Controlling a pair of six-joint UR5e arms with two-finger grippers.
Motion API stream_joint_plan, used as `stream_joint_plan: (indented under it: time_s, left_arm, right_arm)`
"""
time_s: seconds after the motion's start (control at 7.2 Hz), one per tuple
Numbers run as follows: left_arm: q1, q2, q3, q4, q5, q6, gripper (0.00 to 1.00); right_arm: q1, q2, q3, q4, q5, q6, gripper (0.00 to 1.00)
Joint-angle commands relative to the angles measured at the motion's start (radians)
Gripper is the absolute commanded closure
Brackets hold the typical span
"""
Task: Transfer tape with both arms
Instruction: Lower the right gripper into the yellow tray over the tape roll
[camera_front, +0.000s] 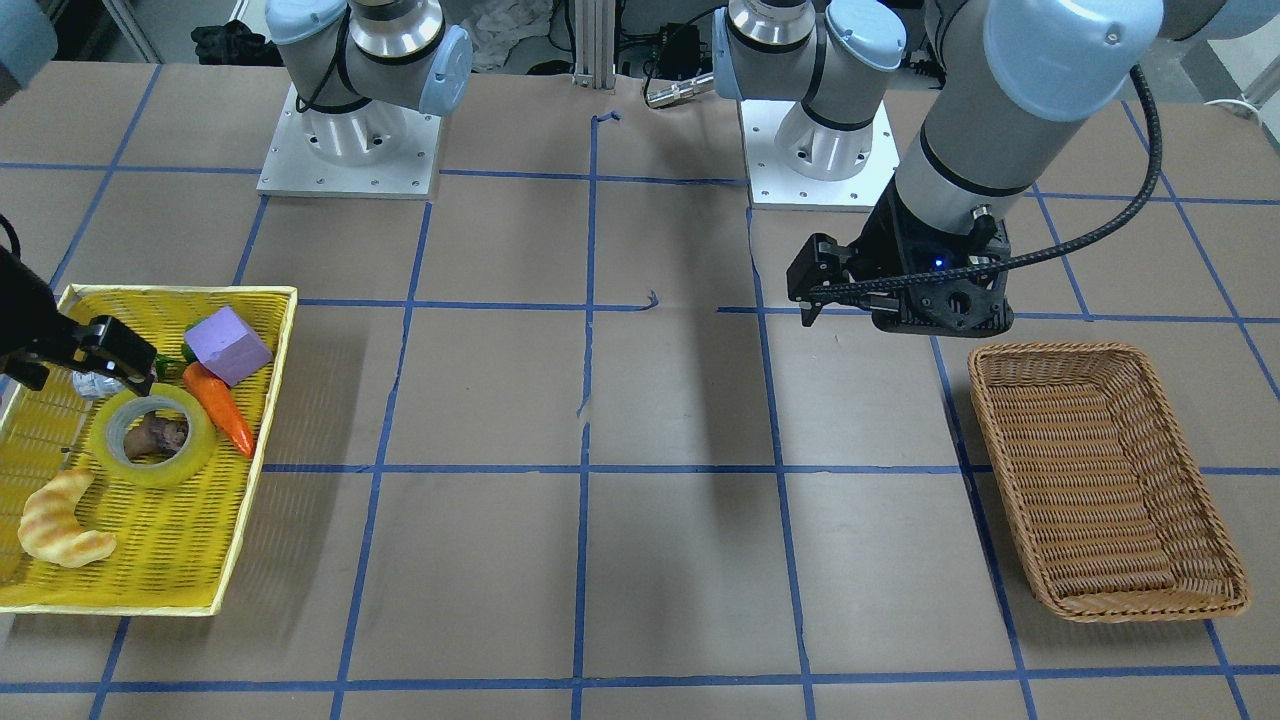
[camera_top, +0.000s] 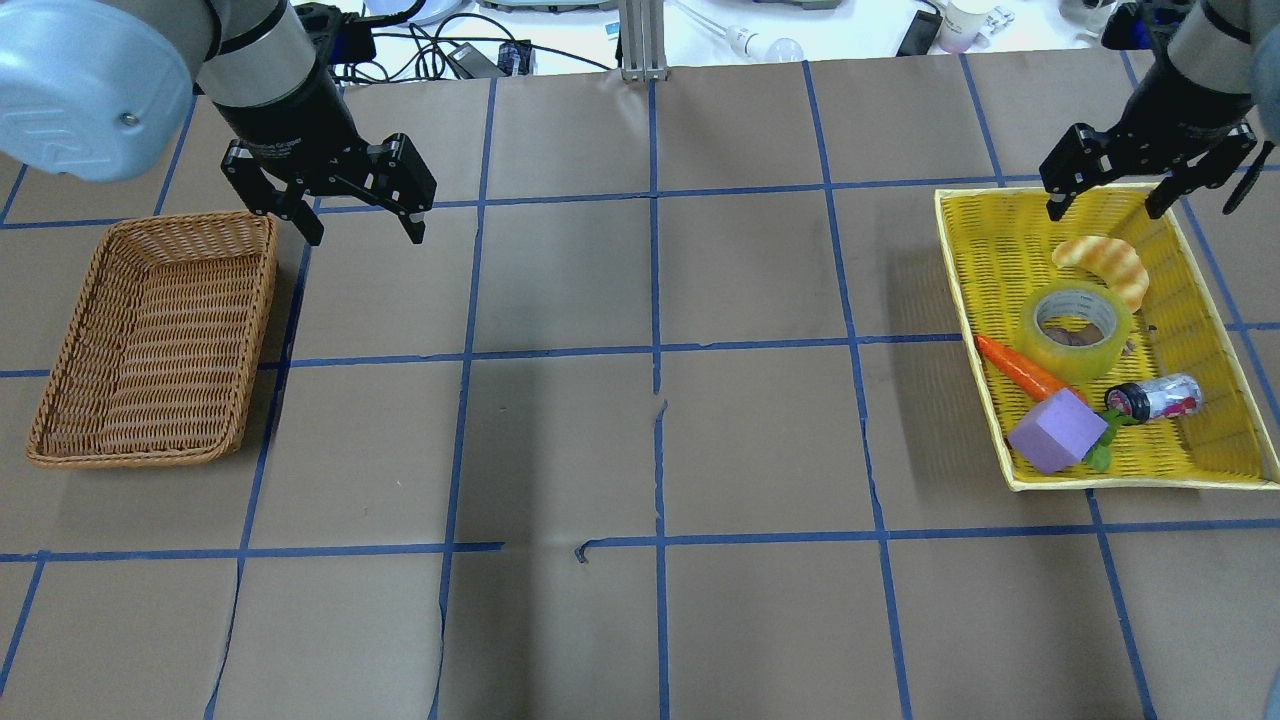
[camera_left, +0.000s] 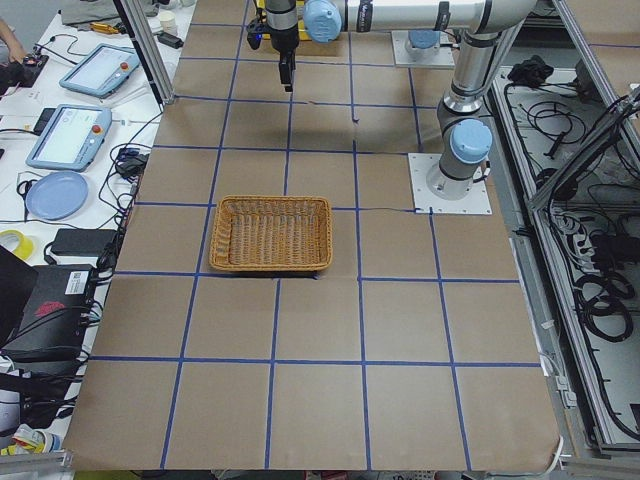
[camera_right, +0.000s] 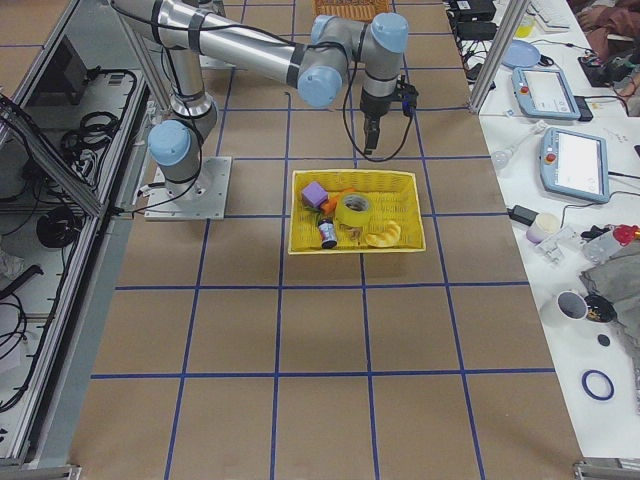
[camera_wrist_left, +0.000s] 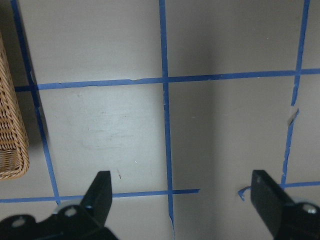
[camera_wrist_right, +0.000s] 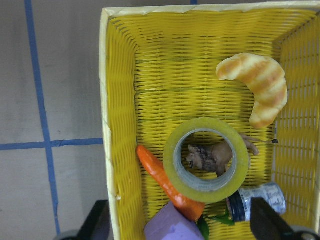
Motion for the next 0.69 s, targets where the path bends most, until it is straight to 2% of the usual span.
stream_joint_plan:
  time_s: [0.0, 0.14, 0.42, 0.56]
  left_arm:
    - [0.0, -0.003, 0.0, 0.0, 0.0, 0.001, 0.0]
    - [0.0, -0.007, 0.0, 0.0, -0.003, 0.001, 0.0]
    - [0.0, -0.01, -0.002, 0.0, -0.003, 0.001, 0.0]
    - [0.0, -0.01, -0.021, 0.002, -0.005, -0.003, 0.0]
  right_arm:
    - [-0.027, 0.095, 0.033, -0.149, -0.039, -0.109, 0.0]
    - [-0.056, 0.141, 0.078, -0.209, -0.064, -0.123, 0.0]
    - [-0.081, 0.154, 0.161, -0.297, -0.073, -0.181, 0.0]
    - [-0.098, 0.158, 0.197, -0.288, -0.068, -0.197, 0.0]
